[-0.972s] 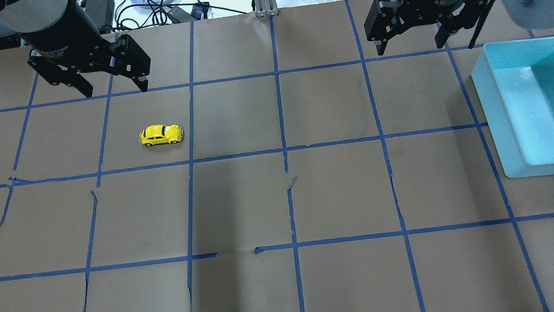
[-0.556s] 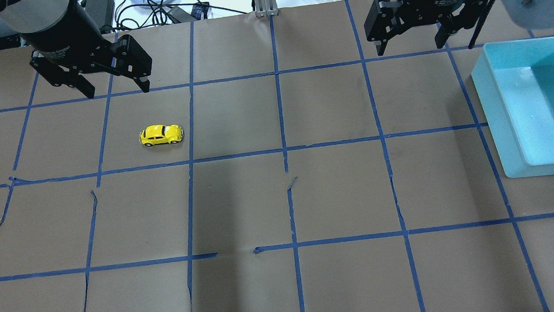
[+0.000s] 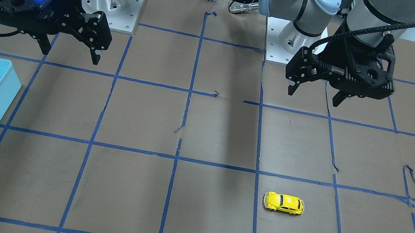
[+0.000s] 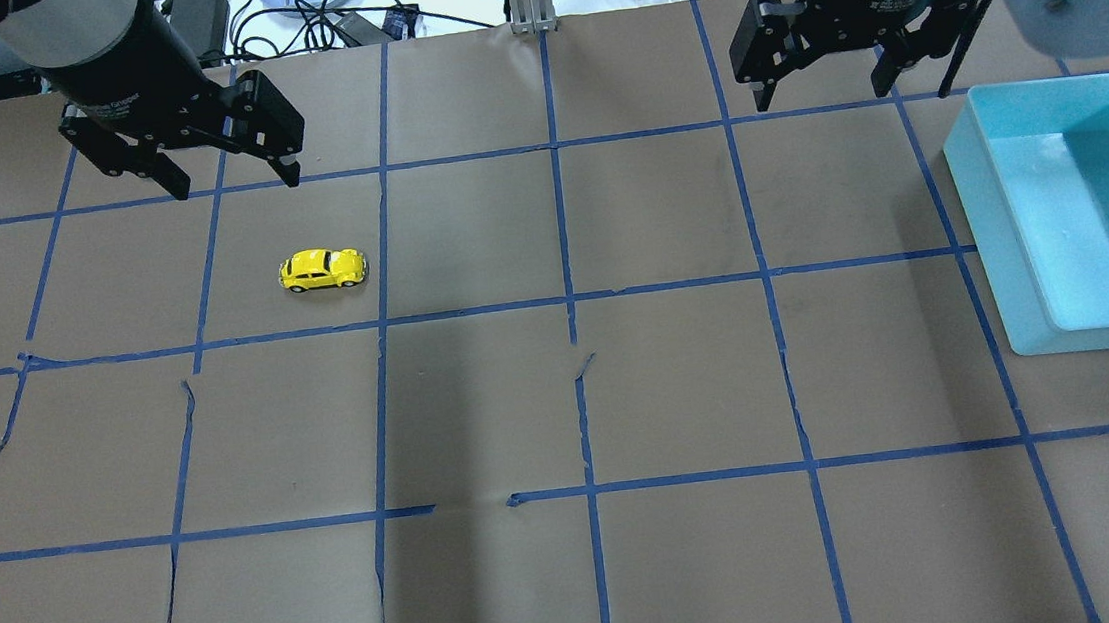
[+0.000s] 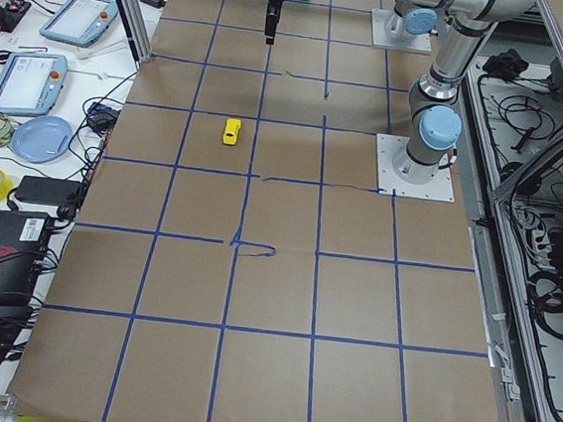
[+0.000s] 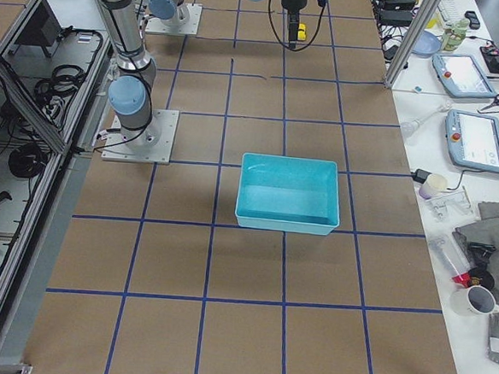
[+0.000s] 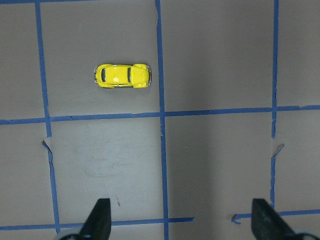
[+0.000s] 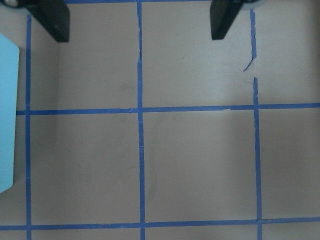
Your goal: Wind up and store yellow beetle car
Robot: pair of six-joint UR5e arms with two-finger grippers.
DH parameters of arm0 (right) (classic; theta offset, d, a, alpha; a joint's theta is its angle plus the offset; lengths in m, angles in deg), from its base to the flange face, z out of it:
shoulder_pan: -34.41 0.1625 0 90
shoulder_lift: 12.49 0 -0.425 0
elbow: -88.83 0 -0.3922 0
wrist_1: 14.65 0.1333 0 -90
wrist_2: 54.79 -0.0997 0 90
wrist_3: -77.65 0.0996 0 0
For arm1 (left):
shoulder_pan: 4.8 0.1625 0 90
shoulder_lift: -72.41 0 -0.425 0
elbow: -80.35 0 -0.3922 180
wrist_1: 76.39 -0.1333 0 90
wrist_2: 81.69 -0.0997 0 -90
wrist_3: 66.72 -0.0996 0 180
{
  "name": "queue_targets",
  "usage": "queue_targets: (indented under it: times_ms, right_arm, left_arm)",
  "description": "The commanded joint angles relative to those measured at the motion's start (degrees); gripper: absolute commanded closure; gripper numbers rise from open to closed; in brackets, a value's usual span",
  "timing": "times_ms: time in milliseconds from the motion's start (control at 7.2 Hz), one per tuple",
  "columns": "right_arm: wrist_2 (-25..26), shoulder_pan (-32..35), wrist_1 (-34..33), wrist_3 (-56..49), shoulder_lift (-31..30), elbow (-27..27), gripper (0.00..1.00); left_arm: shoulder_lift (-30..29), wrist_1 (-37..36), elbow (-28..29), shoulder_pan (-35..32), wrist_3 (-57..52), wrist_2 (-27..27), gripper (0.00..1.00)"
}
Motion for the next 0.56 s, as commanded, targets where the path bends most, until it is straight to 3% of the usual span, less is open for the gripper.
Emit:
queue_targets:
  times_ms: [0,139,417]
  right_arm:
    - [0.0,0.1,-0.1,0.0,0.1,0.0,0.00]
    - [-0.1,0.1,-0.1,0.0,0.1,0.0,0.00]
    - [0.0,0.1,-0.1,0.0,0.1,0.0,0.00]
  left_arm:
    - [-0.3,-0.2,0.0,0.0,-0.6,0.1,0.02]
    - [-1.5,-0.3,0.0,0.3,-0.8,-0.1,0.07]
    - [-2.9,-1.1,-0.3,0.6,-8.6,0.3,0.07]
